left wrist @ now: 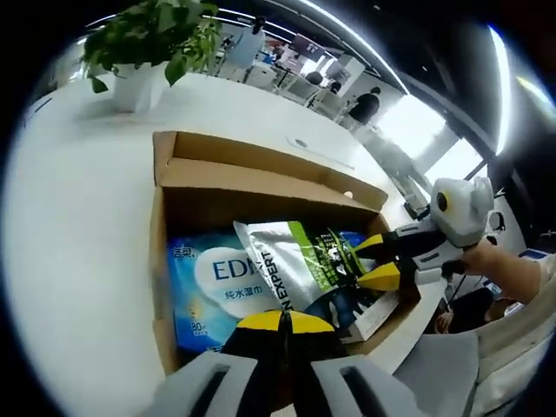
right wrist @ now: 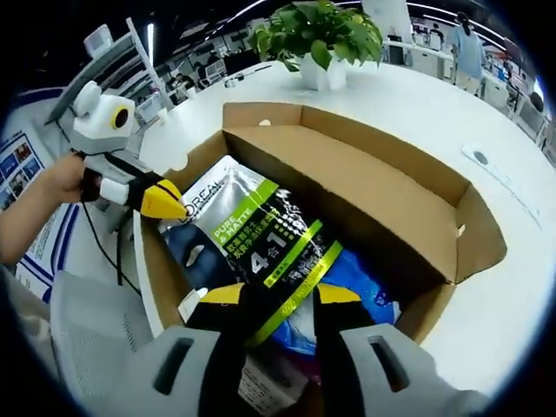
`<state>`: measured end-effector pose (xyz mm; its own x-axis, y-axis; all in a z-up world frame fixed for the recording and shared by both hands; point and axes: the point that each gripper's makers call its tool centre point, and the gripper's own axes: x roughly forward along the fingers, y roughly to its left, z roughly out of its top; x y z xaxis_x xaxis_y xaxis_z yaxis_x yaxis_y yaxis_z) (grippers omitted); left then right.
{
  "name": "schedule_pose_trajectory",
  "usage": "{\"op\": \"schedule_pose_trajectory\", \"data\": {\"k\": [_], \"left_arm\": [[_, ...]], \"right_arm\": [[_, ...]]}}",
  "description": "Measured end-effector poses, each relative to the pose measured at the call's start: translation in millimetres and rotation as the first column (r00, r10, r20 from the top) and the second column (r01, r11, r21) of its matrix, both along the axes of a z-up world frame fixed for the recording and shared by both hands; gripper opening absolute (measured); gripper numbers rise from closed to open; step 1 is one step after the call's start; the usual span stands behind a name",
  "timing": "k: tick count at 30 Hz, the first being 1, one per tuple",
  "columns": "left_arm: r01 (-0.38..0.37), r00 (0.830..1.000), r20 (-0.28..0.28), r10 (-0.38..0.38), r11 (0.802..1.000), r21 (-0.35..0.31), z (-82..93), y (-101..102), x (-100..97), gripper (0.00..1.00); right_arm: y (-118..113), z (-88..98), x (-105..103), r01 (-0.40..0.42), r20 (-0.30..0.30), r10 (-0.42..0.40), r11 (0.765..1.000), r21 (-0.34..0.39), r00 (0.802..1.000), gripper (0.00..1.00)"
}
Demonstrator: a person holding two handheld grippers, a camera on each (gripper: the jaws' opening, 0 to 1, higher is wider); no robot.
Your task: Operate the shoe box by opening the lid, removing the specified soft item, and placing it in the target area until the item is outside and the box remains undamaged.
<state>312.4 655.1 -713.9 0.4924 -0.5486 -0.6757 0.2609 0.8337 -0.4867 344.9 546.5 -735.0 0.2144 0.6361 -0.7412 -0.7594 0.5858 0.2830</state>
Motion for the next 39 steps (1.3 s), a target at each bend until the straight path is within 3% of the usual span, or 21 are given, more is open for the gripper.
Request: {"op": "schedule_pose_trajectory", "data": {"k": [9, 19, 32, 39], "left_arm": [[0.021, 0.999, 0.030, -0.021, 1.000, 0.013, 2.8, 0.3, -0.4, 0.00], [0.018, 0.999, 0.038, -0.019, 0.999, 0.038, 3.3, 3.0, 0.4, 0.00], [-0.002, 0.999, 0.042, -0.001, 0.998, 0.065, 8.0, 6.7, 0.8, 0.00], [-0.012, 0.998, 0.059, 0.007, 0.997, 0.070, 17.3, 6.0, 2.9, 0.00]], "right_arm": [[-2.2, -7.1, 3.3, 0.047, -0.015, -0.047, 0.999, -0.023, 0.999, 0.25], [2.9, -2.6, 0.7, 0.080, -0.042, -0.079, 0.997, 0.024, 0.996, 0.21], [-1.1, 12.9, 4.4, 0.086, 0.029, -0.088, 0.995, 0.042, 0.996, 0.05], [-3.1, 24.6, 3.9, 0.106, 0.024, -0.108, 0.991, 0.077, 0.994, 0.01]]}}
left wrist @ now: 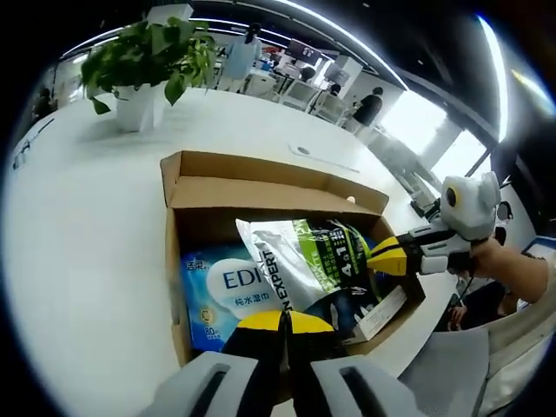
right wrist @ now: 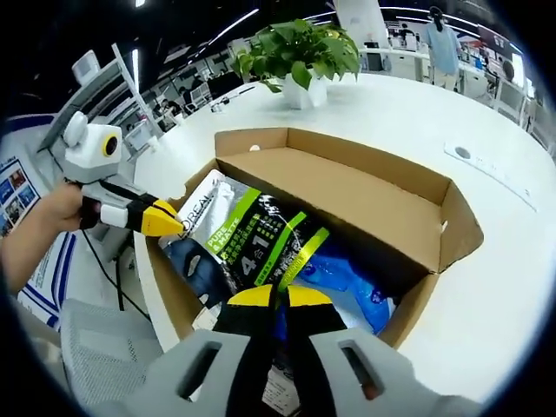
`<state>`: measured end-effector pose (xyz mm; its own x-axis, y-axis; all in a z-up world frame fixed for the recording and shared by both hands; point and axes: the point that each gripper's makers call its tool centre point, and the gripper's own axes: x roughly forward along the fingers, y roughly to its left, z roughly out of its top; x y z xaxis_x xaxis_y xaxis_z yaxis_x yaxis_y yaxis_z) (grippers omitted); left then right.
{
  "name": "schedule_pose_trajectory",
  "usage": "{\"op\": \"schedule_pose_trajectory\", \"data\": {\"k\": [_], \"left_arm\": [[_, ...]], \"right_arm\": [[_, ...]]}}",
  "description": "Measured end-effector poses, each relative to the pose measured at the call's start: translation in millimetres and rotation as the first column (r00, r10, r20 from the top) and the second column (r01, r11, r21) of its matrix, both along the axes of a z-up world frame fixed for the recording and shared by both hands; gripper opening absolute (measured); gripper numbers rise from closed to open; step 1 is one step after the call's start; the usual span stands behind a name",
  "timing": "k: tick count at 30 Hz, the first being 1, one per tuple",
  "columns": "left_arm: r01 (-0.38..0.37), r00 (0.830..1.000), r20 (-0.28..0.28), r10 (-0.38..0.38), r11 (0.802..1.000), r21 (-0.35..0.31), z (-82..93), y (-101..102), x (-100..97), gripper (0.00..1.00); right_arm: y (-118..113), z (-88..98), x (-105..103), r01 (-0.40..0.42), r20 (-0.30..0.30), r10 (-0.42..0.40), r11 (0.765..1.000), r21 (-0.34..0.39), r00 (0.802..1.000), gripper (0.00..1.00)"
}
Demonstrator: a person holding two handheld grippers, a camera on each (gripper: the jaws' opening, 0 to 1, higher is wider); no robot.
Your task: Operate the shoe box by opening the lid, removing the specified soft item, and placing it in the target area until the item is outside and the box remains undamaged.
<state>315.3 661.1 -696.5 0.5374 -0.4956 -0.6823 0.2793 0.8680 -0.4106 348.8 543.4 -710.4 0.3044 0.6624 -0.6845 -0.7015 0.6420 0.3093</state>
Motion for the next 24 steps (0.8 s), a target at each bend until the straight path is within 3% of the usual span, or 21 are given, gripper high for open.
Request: {"op": "schedule_pose_trajectory", "data": {"k": [12, 24], "left_arm": [[0.021, 1.000, 0.023, -0.021, 1.000, 0.011, 13.8, -11.9, 5.5, 0.00], [0.057, 0.997, 0.048, -0.057, 0.998, 0.009, 28.9, -39.1, 9.4, 0.00]], "right_arm": [[-10.2, 20.0, 3.5, 0.045, 0.024, -0.046, 0.998, 0.044, 0.999, 0.00], [-35.3, 39.9, 6.6, 0.112, 0.027, -0.115, 0.991, 0.078, 0.993, 0.00]]}}
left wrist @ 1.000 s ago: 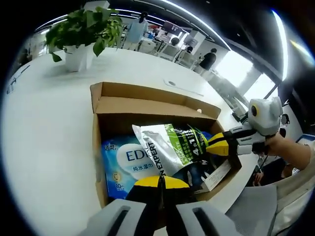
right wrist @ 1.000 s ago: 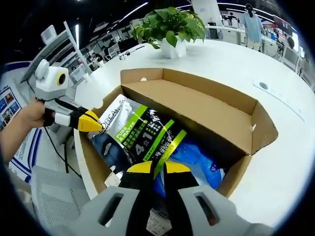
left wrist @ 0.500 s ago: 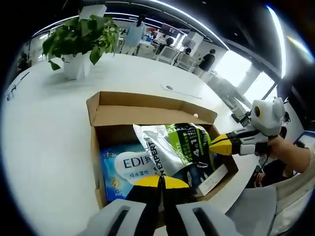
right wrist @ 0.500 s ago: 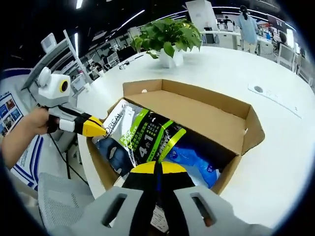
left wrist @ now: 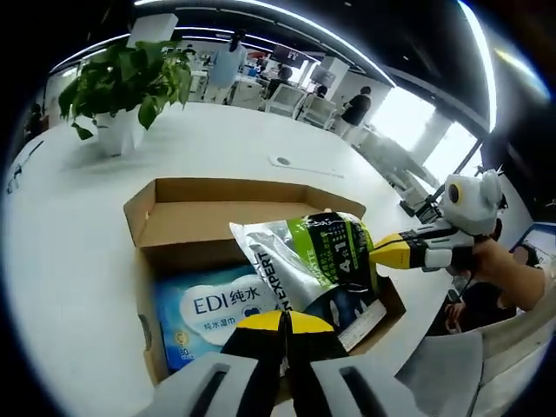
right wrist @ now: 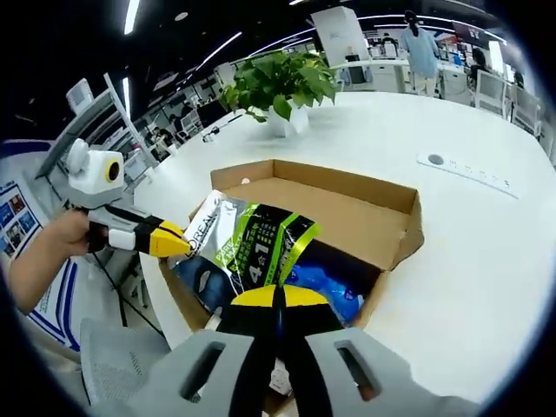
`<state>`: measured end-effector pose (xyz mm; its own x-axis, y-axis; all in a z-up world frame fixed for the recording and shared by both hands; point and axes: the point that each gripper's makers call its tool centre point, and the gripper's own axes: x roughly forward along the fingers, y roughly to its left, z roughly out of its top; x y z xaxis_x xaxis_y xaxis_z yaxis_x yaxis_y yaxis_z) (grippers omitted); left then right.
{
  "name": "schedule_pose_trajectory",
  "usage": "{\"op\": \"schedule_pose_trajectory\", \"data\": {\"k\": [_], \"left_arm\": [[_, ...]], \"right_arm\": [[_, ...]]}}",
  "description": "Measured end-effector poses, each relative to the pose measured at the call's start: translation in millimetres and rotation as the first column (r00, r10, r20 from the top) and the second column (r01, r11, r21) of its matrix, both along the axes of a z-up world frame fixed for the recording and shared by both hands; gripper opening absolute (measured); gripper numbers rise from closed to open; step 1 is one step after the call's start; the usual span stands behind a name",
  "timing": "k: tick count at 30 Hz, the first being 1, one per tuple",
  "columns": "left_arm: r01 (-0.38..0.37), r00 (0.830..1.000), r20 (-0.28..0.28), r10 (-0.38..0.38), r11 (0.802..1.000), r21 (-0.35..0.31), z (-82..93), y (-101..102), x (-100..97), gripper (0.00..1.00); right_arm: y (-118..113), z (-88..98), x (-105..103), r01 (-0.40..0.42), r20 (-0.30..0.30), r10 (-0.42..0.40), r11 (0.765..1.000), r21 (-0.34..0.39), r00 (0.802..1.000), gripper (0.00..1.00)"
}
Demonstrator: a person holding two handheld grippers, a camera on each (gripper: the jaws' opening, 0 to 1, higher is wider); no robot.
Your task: Operate the shoe box by opening the lid, removing the specified soft item, and placing it in the target area until the item is outside and the box remains undamaged.
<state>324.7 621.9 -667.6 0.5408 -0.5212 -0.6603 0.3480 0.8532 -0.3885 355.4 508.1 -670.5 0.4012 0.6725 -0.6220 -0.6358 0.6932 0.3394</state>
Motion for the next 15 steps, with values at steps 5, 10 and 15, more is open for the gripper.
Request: {"op": "schedule_pose_trajectory", "data": {"k": [5, 10, 15], "left_arm": [[0.017, 1.000, 0.008, -0.017, 1.000, -0.007, 3.7, -14.1, 1.0, 0.00], [0.042, 0.999, 0.009, -0.042, 0.999, -0.013, 5.8, -32.4, 2.5, 0.00], [0.075, 0.997, 0.006, -0.075, 0.997, -0.016, 5.9, -51.8, 3.6, 0.00]], "right_arm": [[-15.8, 6.3, 1.3, 0.027, 0.013, -0.027, 1.000, -0.001, 1.000, 0.00], [-32.0, 9.3, 1.3, 0.050, 0.013, -0.050, 0.999, -0.004, 0.999, 0.00], [-51.8, 9.6, 1.6, 0.082, 0.004, -0.082, 0.997, -0.006, 0.997, 0.00]]}}
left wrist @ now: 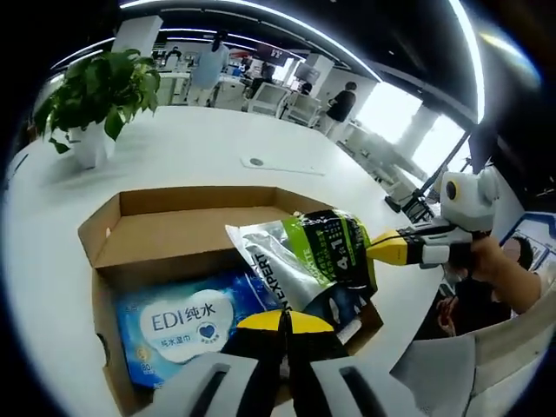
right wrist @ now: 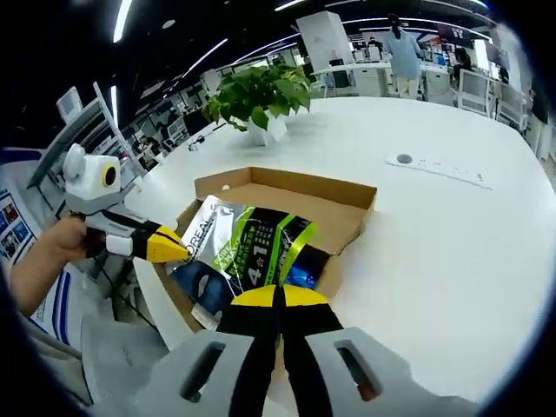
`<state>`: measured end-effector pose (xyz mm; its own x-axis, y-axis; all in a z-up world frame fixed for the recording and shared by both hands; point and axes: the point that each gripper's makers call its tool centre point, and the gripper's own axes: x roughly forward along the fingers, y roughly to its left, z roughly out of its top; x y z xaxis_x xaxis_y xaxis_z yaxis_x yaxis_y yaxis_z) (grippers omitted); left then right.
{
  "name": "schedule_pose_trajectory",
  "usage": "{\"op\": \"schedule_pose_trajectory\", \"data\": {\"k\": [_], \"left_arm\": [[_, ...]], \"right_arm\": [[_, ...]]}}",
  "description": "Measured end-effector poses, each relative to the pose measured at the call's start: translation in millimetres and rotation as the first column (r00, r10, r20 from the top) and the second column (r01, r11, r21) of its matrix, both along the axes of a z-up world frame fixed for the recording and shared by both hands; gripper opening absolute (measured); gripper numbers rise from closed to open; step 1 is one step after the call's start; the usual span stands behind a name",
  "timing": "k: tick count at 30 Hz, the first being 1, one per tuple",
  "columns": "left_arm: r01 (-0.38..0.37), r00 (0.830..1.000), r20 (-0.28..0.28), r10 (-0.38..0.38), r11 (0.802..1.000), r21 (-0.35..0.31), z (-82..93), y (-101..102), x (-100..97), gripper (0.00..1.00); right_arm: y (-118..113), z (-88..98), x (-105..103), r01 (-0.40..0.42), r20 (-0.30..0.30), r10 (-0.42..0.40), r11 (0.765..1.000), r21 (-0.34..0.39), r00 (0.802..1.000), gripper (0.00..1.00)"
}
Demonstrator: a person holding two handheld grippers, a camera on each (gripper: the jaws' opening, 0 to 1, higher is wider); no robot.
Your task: Operate the shoe box by opening the lid, removing the specified soft item, and placing it in the target area until the item is outside and the box remains undamaged.
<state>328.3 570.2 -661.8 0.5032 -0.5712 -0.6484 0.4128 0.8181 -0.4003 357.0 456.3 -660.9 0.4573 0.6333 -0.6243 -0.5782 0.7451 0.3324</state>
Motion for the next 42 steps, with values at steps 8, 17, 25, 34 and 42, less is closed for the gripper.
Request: {"op": "schedule_pose_trajectory", "data": {"k": [8, 17, 25, 34, 42], "left_arm": [[0.047, 0.999, -0.003, -0.047, 0.999, -0.003, -2.0, -24.1, 6.7, 0.00], [0.091, 0.996, -0.006, -0.091, 0.996, -0.005, -4.6, -51.9, 10.5, 0.00], [0.133, 0.991, -0.010, -0.133, 0.991, -0.006, -8.0, -76.6, 13.0, 0.00], [0.167, 0.986, -0.013, -0.167, 0.986, -0.008, -10.1, -103.1, 14.8, 0.00], [0.200, 0.980, -0.017, -0.200, 0.980, -0.006, -12.5, -123.1, 15.1, 0.00]], "right_arm": [[-29.6, -0.7, 0.3, 0.047, -0.013, -0.047, 0.999, -0.004, 0.999, 0.00], [-57.1, -1.0, 1.0, 0.087, -0.024, -0.087, 0.996, -0.013, 0.996, 0.00], [-81.0, -1.4, 3.2, 0.116, -0.027, -0.117, 0.993, -0.025, 0.993, 0.00], [-105.0, -2.7, 4.7, 0.146, -0.038, -0.147, 0.989, -0.031, 0.988, 0.00], [-126.2, -4.6, 5.1, 0.162, -0.048, -0.164, 0.986, -0.041, 0.985, 0.00]]}}
